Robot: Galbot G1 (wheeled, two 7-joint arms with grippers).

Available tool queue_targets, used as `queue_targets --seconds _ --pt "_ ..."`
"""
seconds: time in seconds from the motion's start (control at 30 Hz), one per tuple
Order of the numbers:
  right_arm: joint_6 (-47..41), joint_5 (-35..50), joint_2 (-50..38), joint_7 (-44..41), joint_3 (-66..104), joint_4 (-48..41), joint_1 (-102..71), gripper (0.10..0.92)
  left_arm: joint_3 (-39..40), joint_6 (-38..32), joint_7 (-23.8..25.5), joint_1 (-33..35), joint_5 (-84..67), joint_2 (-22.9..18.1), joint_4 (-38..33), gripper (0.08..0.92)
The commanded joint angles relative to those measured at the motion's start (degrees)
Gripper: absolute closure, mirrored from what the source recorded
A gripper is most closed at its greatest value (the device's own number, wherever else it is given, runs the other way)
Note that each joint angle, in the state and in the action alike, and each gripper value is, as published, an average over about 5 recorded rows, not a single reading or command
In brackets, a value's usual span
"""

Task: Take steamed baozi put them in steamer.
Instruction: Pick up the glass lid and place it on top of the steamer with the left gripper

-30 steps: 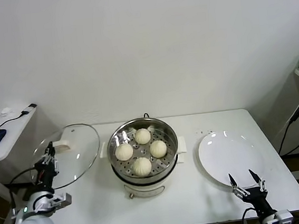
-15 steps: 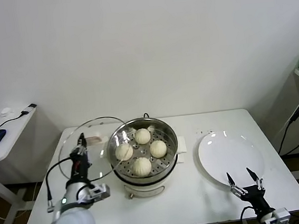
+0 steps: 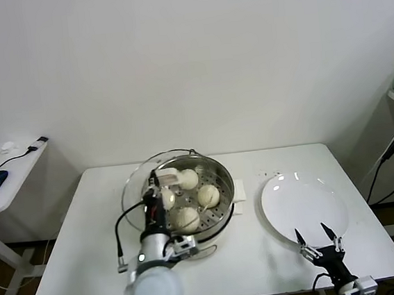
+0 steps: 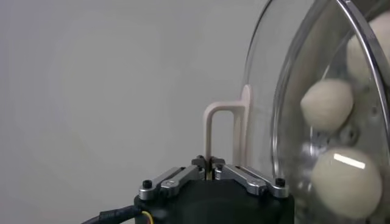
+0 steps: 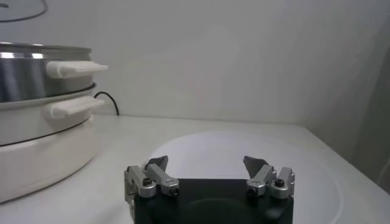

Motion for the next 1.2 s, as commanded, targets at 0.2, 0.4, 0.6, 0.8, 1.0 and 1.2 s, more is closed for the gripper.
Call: queue_targets --seconds 0.2,0.4,0.6,0.8,1.0,1.2 --pt "1.02 -0.23 1.18 0.04 0.01 -0.4 -0.49 0.203 7.44 2.55 0.35 -1.74 6.84 -6.43 4.22 0.866" --pt "1.7 -0.13 1.36 0.26 0.18 -0.66 -0.75 0.203 8.24 2.77 -0.03 -2.56 8.01 -8.15 7.34 0.866" --pt "2.39 -0.25 1.55 0.4 0.28 -0.94 -0.79 0.203 8.08 2.95 -0.67 -3.27 8.85 -8.97 9.85 0.866" --pt "2.83 -0.64 1.85 0.45 0.05 -1.63 -0.83 0.203 6.72 2.58 -0.69 -2.83 10.26 -8.16 11.06 0.866" --pt "3.24 -0.9 1.97 0.39 0.04 -2.08 -0.91 0.203 4.99 2.47 -0.28 -3.34 10.23 -5.87 11.18 0.866" --pt "3.73 -1.39 2.48 0.35 -0.02 -2.48 -0.75 0.203 4.12 2.39 -0.62 -3.93 10.11 -5.48 12.19 0.866"
